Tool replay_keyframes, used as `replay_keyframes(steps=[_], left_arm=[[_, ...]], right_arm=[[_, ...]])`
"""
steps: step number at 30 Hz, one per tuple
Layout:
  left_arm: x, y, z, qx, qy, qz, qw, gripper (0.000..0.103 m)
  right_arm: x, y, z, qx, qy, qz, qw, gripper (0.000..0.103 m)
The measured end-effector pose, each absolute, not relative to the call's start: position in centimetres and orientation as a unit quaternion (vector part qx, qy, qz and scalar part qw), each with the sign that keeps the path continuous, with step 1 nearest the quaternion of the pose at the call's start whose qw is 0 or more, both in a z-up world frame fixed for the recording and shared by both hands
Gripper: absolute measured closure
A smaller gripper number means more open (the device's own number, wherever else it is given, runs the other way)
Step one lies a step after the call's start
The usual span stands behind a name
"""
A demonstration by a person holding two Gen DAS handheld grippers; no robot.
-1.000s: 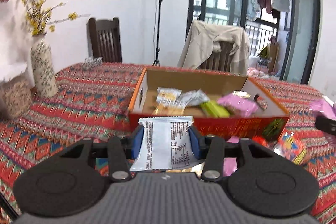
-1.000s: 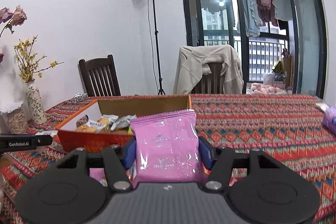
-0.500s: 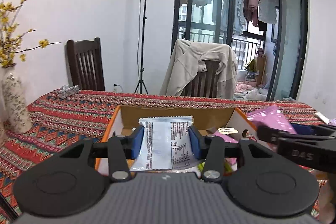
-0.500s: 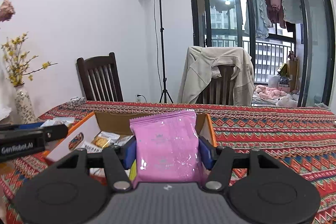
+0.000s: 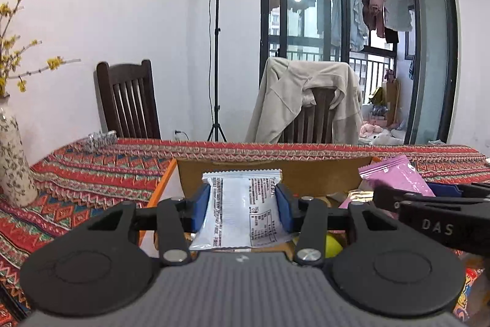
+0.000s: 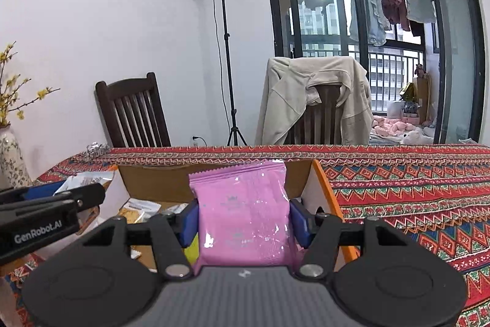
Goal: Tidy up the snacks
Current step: 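Carry the pink packet and white wrapper into the box and open both grippers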
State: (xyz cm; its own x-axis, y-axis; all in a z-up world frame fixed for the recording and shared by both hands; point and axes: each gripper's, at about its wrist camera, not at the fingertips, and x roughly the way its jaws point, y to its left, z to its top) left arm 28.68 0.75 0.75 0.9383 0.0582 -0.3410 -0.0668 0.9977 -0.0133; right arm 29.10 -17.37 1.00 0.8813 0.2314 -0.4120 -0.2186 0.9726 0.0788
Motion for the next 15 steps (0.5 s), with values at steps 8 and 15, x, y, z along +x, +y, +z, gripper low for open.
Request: replay_keyframes(steps=[8, 15], left_arm=[[28.5, 2.0, 0.2, -0.040, 0.175, 0.022, 0.984, 0.024], [27.5, 3.3, 0.6, -0.076, 0.148, 0.040, 0.985, 0.000]], right_arm=[[29.0, -17.7, 0.1, 0.003, 0.228, 0.113, 0.967, 0.038], [28.5, -18.4, 0.5, 0.019, 0.225, 0.109, 0.968, 0.000]])
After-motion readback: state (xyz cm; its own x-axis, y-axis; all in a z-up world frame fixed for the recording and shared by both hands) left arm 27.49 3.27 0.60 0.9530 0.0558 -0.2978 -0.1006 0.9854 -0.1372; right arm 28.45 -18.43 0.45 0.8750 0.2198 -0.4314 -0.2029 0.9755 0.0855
